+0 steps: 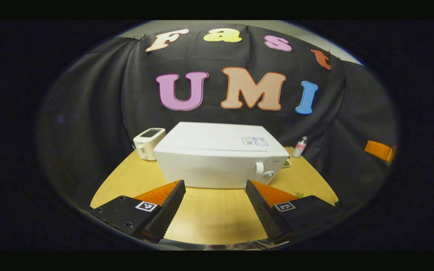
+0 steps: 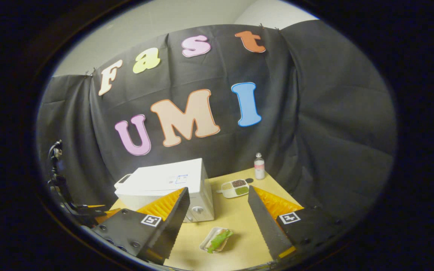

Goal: Open the microwave oven with the left hand, put the food in, and close the microwave oven.

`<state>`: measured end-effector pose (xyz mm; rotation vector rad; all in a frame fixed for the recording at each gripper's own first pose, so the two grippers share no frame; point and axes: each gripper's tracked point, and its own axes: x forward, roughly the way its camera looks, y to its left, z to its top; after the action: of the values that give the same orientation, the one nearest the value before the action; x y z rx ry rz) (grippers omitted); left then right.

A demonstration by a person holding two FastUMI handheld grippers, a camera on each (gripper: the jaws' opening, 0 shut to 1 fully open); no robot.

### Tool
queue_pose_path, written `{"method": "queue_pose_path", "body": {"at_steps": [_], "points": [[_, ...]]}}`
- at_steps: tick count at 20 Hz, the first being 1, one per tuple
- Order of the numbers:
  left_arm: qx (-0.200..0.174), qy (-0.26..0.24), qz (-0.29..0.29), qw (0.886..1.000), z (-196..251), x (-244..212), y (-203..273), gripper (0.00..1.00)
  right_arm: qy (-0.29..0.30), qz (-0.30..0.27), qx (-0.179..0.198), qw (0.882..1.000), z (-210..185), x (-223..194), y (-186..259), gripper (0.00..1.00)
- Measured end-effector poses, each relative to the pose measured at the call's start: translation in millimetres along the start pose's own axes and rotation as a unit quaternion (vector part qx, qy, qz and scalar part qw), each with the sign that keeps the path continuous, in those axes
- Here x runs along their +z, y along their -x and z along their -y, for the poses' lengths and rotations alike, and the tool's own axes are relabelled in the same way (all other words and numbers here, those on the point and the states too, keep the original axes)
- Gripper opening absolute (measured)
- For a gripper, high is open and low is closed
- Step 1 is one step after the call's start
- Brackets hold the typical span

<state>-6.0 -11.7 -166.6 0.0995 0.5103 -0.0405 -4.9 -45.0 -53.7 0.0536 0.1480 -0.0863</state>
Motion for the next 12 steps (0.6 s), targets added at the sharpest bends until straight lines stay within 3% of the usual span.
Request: {"method": "queue_pose_path", "body": {"at_steps": [3, 4, 6, 12], "points": [[-0.024, 0.002, -0.053, 0.998, 14, -27, -19, 0.97, -0.004, -0.012, -0.022, 1.0, 13, -11, 5, 0.9], [-0.032, 0.006, -0.069, 0.997, 17, -36, -27, 0.97, -0.005, -0.014, -0.03, 0.999, 17, -14, 7, 0.96], [-0.044, 0.013, -0.097, 0.994, 25, -52, -43, 0.97, -0.008, -0.016, -0.045, 0.999, 26, -19, 10, 0.96], [-0.075, -0.008, -0.141, 0.987, 53, -74, -90, 0.95, -0.01, -0.02, -0.096, 0.995, 56, -26, 21, 0.96]]}}
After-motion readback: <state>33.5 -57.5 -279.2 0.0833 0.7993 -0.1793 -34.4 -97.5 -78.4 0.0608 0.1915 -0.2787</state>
